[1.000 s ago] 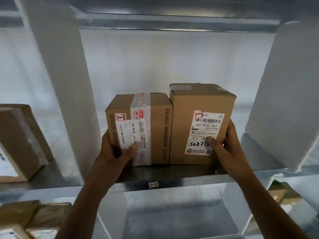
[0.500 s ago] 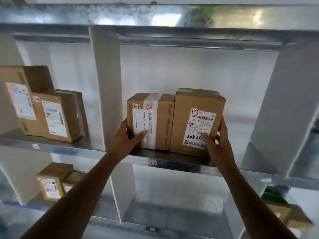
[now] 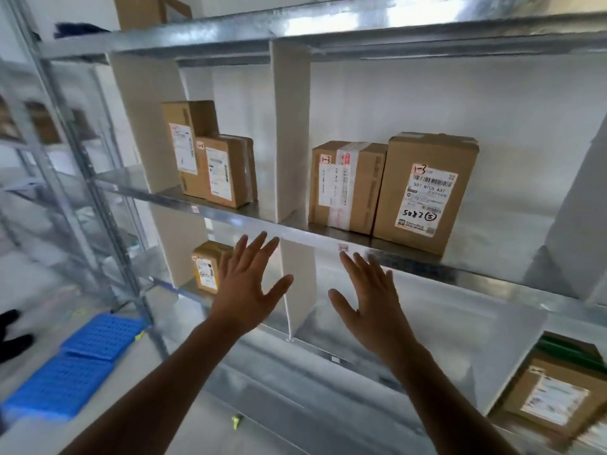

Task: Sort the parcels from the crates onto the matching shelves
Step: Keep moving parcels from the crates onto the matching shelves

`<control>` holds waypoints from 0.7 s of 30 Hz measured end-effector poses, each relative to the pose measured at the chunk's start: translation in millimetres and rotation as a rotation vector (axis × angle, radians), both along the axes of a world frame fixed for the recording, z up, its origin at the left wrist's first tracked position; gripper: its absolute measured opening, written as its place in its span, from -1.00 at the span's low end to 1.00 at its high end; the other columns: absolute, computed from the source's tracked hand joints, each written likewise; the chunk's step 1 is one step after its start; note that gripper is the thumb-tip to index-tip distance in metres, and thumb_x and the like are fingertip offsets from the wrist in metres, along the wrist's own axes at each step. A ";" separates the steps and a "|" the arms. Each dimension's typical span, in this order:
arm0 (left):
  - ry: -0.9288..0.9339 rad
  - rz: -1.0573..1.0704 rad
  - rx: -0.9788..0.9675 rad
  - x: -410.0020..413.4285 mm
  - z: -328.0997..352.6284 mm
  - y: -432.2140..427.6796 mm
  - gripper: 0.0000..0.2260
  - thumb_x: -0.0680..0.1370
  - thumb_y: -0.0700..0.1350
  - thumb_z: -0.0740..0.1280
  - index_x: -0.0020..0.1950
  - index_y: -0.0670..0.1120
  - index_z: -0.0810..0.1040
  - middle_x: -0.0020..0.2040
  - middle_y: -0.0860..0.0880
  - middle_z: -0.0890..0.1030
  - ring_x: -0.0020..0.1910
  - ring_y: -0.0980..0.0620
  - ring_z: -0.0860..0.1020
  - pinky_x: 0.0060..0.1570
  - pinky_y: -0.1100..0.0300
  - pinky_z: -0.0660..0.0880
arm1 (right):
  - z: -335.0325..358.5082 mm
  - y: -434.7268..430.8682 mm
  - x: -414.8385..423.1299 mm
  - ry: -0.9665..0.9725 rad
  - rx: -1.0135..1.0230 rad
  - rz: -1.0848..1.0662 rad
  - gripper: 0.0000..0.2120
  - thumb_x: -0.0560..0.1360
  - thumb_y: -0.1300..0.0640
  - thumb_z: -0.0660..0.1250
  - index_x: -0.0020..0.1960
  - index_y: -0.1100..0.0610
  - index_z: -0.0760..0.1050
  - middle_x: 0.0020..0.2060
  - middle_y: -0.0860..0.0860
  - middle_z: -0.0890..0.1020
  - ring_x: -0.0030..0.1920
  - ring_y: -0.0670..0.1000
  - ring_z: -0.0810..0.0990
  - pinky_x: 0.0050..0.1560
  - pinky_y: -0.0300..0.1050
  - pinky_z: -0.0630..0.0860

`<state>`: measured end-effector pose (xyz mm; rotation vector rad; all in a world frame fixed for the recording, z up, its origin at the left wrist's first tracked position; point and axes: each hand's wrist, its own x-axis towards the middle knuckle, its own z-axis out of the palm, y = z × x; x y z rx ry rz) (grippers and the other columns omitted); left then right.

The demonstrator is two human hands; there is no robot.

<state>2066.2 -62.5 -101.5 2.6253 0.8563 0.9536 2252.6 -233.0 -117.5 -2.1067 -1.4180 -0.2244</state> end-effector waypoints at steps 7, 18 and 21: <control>0.162 0.182 -0.039 -139.6 -60.9 -3.8 -0.27 0.52 0.52 -0.06 0.65 0.29 -0.05 0.66 0.17 -0.18 0.63 0.01 -0.30 0.58 -0.22 -0.24 | -47.7 50.6 -114.8 0.030 -0.166 0.212 -0.30 0.61 -0.44 -0.12 0.67 -0.18 0.00 0.68 -0.08 0.07 0.69 0.06 -0.07 0.60 0.14 -0.21; 0.255 0.671 -0.418 -490.1 -189.8 -6.5 -0.29 0.53 0.50 -0.10 0.64 0.27 -0.02 0.69 0.13 -0.08 0.66 -0.07 -0.21 0.59 -0.18 -0.20 | -155.1 168.1 -439.7 0.119 -0.474 0.630 -0.37 0.66 -0.25 0.11 0.68 -0.14 0.06 0.68 -0.03 0.13 0.68 0.02 -0.03 0.65 0.19 -0.11; 0.254 0.798 -0.516 -570.8 -211.6 -17.4 -0.28 0.53 0.47 -0.08 0.65 0.22 0.04 0.69 0.11 -0.01 0.66 -0.11 -0.16 0.60 -0.20 -0.17 | -183.8 189.0 -522.7 0.120 -0.571 0.734 -0.37 0.67 -0.23 0.13 0.68 -0.12 0.07 0.68 -0.01 0.14 0.68 0.03 -0.03 0.64 0.17 -0.12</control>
